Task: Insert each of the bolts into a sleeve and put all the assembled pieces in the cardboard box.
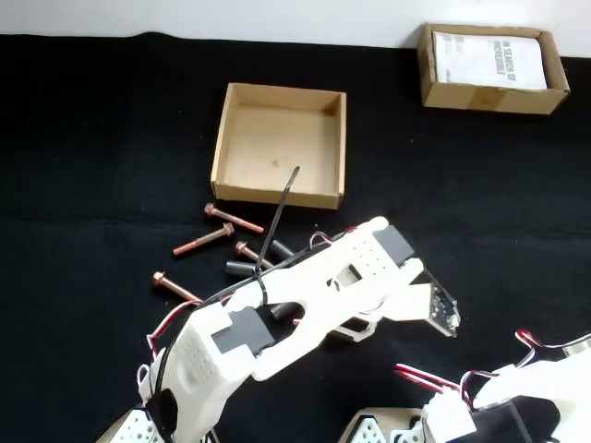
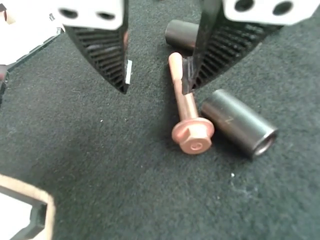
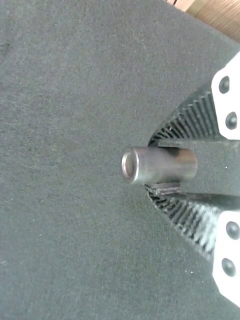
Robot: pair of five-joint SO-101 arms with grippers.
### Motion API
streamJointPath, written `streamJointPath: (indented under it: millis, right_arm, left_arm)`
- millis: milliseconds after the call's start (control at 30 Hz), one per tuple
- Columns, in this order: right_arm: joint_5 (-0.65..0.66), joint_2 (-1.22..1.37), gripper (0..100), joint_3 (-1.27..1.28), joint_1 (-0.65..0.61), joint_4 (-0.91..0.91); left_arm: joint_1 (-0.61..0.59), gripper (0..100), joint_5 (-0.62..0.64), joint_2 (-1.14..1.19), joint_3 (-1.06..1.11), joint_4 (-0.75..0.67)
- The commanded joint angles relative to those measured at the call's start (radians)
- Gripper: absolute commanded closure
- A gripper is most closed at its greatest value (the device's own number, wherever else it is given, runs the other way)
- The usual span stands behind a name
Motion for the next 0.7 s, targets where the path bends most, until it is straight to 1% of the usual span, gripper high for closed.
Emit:
streamJointPath:
  millis: [0,100,300,367,567,667]
  right_arm:
    - [0.011,-0.027,99.2,-0.004,0.01,-0.008]
    - [0.011,-0.027,99.2,-0.004,0.01,-0.008]
    - [0.011,-0.027,99.2,-0.002,0.005,-0.008]
    - [0.011,-0.027,99.2,-0.002,0.004,-0.008]
    - [0.011,-0.027,99.2,-0.004,0.004,-0.008]
    - [0.011,-0.027,99.2,-0.005,0.004,-0.008]
  left_arm:
    - [-0.002,82,0.005,-0.005,-0.038,0.002]
    - [-0.004,82,0.012,-0.005,-0.038,-0.025]
    - [-0.002,82,0.132,-0.005,-0.038,-0.123]
    - [-0.002,82,0.155,-0.004,-0.038,-0.133]
    - [-0.01,82,0.158,0.002,-0.03,-0.133]
    - [-0.01,82,0.16,0.045,-0.038,-0.132]
